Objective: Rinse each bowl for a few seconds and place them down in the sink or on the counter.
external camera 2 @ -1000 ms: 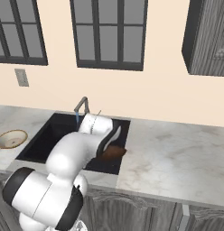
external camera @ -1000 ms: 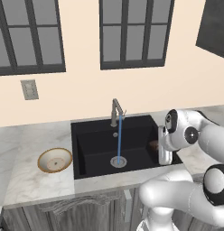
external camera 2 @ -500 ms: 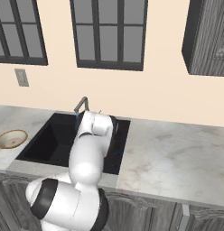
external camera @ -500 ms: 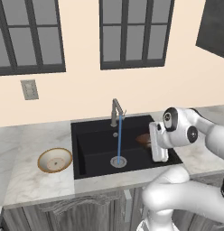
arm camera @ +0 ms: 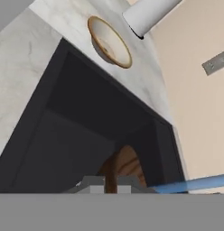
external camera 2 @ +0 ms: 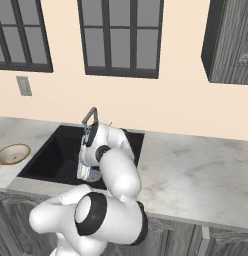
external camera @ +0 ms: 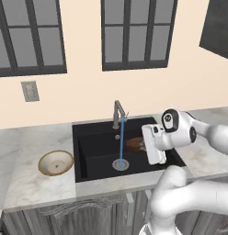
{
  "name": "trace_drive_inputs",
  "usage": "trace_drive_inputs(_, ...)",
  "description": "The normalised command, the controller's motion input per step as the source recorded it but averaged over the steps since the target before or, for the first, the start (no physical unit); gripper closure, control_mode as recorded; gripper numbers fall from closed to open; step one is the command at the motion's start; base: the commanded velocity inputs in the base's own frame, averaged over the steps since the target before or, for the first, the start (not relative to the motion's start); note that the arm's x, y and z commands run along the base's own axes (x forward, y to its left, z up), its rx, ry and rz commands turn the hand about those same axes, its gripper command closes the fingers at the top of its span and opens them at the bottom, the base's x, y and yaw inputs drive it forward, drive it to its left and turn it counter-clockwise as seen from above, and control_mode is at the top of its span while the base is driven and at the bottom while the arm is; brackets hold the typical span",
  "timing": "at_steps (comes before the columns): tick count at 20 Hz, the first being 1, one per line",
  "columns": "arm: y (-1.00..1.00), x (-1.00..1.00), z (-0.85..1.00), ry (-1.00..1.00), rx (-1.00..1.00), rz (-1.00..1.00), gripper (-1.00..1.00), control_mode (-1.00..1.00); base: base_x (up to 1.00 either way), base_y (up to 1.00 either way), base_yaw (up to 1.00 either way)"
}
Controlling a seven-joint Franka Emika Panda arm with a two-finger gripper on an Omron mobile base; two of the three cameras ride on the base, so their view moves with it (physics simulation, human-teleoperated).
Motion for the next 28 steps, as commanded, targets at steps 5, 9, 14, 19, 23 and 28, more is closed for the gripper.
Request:
trace_drive_inputs(5,0.18,0.35,0.11,0.00,0.14,0.26,1.00,-1.00,0.00,0.00,0.00)
trace_drive_inputs(9,-0.06,0.43,0.00,-0.07,0.18,0.26,1.00,-1.00,0.00,0.00,0.00)
trace_drive_inputs(14,-0.12,0.48,-0.02,-0.15,0.16,0.26,1.00,-1.00,0.00,0.00,0.00)
trace_drive_inputs(19,-0.05,0.28,0.14,-0.09,0.08,0.18,1.00,-1.00,0.00,0.00,0.00)
trace_drive_inputs(23,-0.24,-0.20,0.65,-0.12,-0.06,0.07,1.00,-1.00,0.00,0.00,0.00)
trace_drive_inputs(28,-0.37,-0.32,0.62,-0.07,-0.12,0.03,1.00,-1.00,0.00,0.00,0.00)
